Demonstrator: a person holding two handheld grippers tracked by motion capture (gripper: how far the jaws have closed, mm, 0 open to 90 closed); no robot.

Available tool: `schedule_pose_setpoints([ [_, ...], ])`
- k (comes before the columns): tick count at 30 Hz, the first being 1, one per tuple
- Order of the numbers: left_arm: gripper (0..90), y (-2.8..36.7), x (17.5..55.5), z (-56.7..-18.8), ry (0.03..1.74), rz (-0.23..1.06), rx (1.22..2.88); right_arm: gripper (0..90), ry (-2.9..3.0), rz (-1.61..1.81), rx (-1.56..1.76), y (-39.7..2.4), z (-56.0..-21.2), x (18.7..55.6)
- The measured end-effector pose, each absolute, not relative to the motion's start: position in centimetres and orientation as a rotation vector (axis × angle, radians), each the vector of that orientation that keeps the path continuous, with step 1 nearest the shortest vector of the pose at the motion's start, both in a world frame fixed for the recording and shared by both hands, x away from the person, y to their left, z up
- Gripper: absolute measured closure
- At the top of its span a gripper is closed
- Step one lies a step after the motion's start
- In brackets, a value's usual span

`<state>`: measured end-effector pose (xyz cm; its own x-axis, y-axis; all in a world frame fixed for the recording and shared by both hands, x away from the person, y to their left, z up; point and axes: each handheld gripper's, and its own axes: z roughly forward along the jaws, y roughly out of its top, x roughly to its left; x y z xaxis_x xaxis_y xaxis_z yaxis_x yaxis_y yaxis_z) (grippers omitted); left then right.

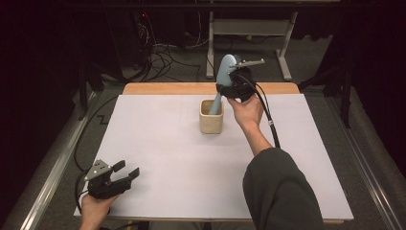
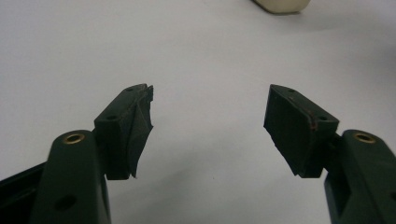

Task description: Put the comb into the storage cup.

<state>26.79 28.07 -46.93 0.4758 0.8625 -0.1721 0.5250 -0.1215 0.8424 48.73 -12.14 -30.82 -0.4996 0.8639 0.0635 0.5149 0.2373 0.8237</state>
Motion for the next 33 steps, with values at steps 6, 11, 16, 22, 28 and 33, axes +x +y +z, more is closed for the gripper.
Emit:
schedule_pose_setpoints([
  [6,32.6,28.1,26.8,-46.9,1.176,0.454,1.789,56.4,2.130,1.155,1.270,-11.8,-31.6,48.7],
  [11,32.7,28.0,26.8,-46.9,1.174,0.455,1.788,56.3,2.137,1.142,1.259,-11.2,-32.2,48.7],
  [16,32.8,28.1,26.8,-46.9,1.171,0.457,1.790,56.3,2.133,1.140,1.280,-11.2,-33.0,48.8],
  [22,32.8,28.1,26.8,-46.9,1.171,0.456,1.785,56.2,2.136,1.128,1.292,-11.2,-33.4,48.9],
  [28,33.0,28.0,26.9,-46.9,1.162,0.451,1.795,55.8,2.139,1.105,1.288,-10.9,-33.9,48.9],
  [33,32.9,28.1,26.9,-46.9,1.165,0.447,1.785,55.5,2.145,1.094,1.296,-10.6,-34.3,49.0],
])
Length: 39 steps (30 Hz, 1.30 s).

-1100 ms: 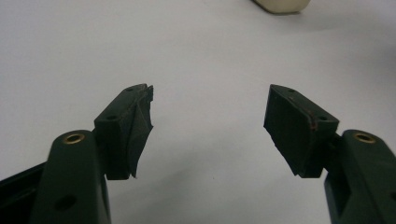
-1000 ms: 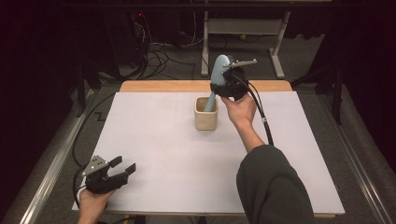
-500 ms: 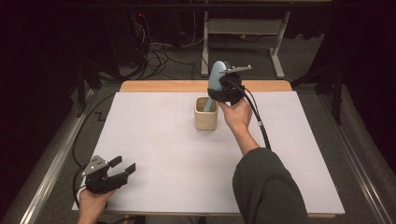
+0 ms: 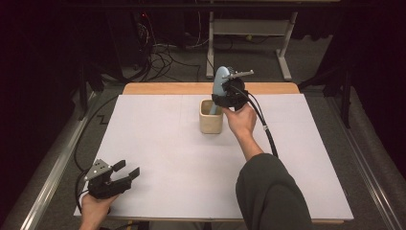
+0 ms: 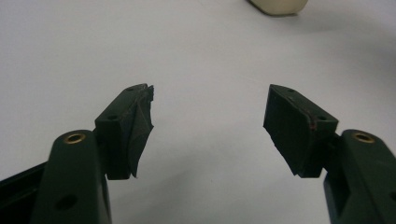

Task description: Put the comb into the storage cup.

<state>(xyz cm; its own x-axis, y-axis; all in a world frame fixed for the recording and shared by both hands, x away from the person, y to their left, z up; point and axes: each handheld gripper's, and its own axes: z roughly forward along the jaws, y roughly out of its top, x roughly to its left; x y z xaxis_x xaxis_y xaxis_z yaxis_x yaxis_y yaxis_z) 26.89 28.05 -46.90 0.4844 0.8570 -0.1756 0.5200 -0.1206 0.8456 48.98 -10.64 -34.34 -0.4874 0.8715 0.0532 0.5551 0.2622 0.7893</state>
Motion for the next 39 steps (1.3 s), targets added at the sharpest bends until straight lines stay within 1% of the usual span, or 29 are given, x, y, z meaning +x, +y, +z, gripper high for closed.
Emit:
schedule_pose_setpoints([
  [13,32.7,28.1,26.9,-46.9,1.162,0.438,1.785,54.1,2.174,1.059,1.317,-9.8,-35.7,49.5],
  [27,32.5,28.1,26.9,-46.9,1.162,0.430,1.779,51.7,2.195,1.034,1.321,-9.5,-36.3,49.7],
  [39,32.5,28.0,26.9,-46.9,1.159,0.432,1.787,45.7,2.189,1.046,1.333,-9.8,-36.2,49.8],
])
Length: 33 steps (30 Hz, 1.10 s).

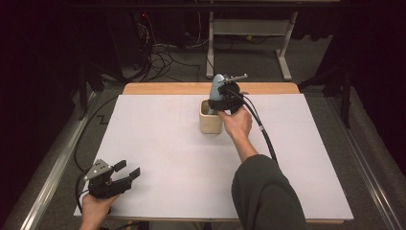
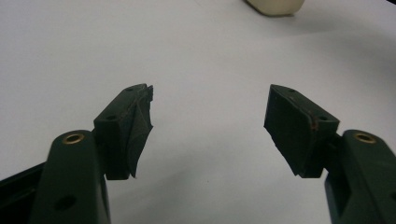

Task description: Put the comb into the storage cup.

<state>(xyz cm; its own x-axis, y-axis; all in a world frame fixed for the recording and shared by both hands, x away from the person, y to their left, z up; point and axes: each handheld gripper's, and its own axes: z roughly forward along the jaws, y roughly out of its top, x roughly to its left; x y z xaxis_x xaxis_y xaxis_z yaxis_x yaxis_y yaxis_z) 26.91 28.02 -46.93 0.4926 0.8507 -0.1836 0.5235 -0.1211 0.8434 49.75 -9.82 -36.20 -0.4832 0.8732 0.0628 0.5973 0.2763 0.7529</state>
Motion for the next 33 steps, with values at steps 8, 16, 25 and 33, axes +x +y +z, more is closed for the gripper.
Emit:
schedule_pose_setpoints([
  [8,32.5,28.0,26.9,-46.9,1.161,0.435,1.790,39.0,2.155,1.073,1.345,-10.3,-36.5,49.5],
  [16,32.5,28.0,26.9,-47.0,1.161,0.435,1.792,36.3,2.143,1.086,1.350,-11.2,-36.8,49.3],
  [25,32.5,27.9,26.9,-47.0,1.163,0.435,1.790,33.8,2.132,1.098,1.315,-11.5,-36.7,48.7],
  [33,32.5,28.0,26.8,-47.0,1.168,0.439,1.787,32.3,2.119,1.107,1.279,-12.1,-36.4,48.1],
])
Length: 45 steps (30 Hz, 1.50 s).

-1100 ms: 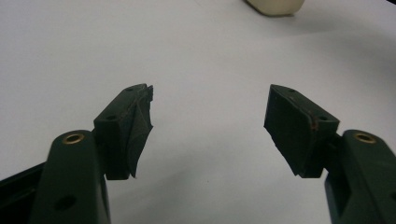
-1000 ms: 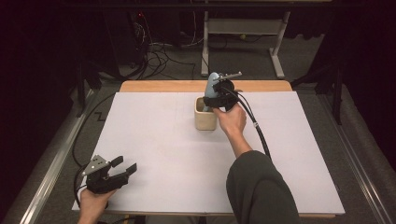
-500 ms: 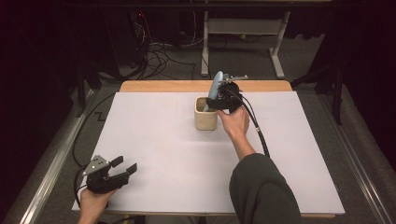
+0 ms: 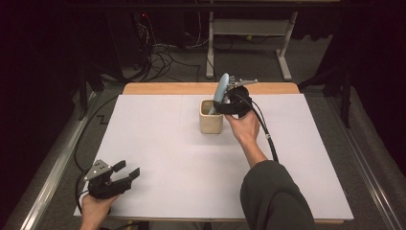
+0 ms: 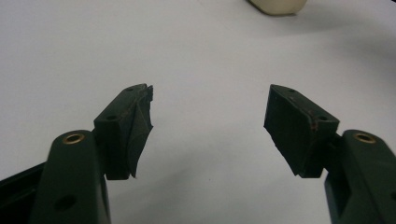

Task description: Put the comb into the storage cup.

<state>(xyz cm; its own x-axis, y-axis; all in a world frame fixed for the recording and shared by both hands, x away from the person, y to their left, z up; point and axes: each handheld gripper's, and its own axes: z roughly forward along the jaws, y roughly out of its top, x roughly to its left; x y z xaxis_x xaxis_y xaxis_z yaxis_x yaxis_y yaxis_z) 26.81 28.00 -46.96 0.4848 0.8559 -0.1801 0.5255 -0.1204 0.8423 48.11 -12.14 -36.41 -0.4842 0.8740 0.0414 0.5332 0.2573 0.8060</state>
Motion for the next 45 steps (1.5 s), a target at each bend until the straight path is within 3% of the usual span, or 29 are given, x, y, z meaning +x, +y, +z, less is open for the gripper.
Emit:
schedule_pose_setpoints([
  [45,32.1,28.0,26.9,-47.1,1.187,0.433,1.784,30.0,2.080,1.174,1.184,-15.4,-34.9,44.3],
])
